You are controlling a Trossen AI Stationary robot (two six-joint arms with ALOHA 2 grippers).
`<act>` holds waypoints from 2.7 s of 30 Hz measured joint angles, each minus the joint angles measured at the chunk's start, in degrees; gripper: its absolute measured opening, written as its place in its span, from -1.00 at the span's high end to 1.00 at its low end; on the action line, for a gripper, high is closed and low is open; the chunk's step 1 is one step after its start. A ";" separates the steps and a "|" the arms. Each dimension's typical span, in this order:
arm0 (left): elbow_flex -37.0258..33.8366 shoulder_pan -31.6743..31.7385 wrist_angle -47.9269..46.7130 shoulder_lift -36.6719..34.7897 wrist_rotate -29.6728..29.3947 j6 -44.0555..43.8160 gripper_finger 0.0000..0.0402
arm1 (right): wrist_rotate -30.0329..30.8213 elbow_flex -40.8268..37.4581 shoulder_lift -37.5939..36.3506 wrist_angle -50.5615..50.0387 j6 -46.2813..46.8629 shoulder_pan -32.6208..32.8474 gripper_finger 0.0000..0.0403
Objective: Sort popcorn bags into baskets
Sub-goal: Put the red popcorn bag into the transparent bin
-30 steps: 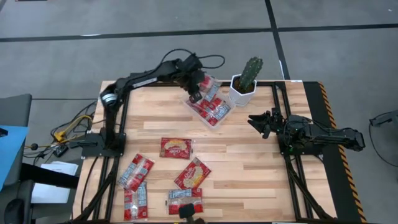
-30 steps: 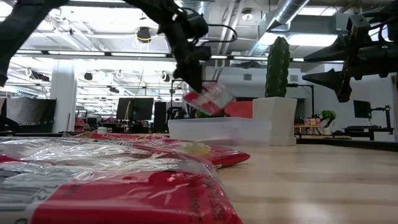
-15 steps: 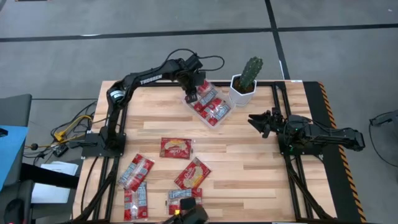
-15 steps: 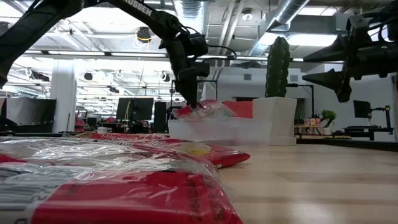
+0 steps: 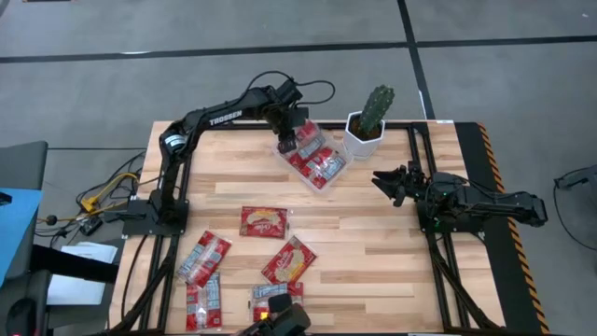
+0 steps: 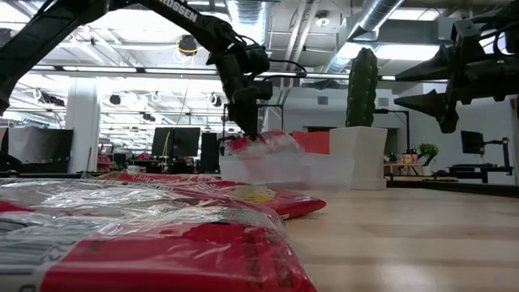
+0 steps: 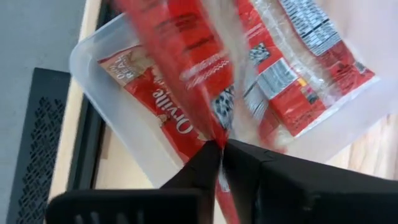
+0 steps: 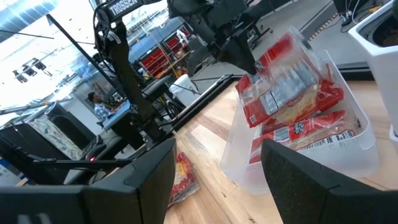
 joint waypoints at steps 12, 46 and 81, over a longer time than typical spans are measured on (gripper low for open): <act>2.84 0.15 -8.34 -1.02 0.91 -4.66 0.11 | 0.06 0.00 0.00 0.00 0.04 0.00 -0.29; -55.22 -22.43 24.20 -27.19 5.16 -8.78 -0.16 | -0.11 0.00 -0.02 0.02 -0.02 0.04 -0.29; -49.73 -22.95 15.77 -20.61 4.36 -24.07 0.99 | 1.64 -0.02 -0.02 0.42 1.62 -0.39 -0.29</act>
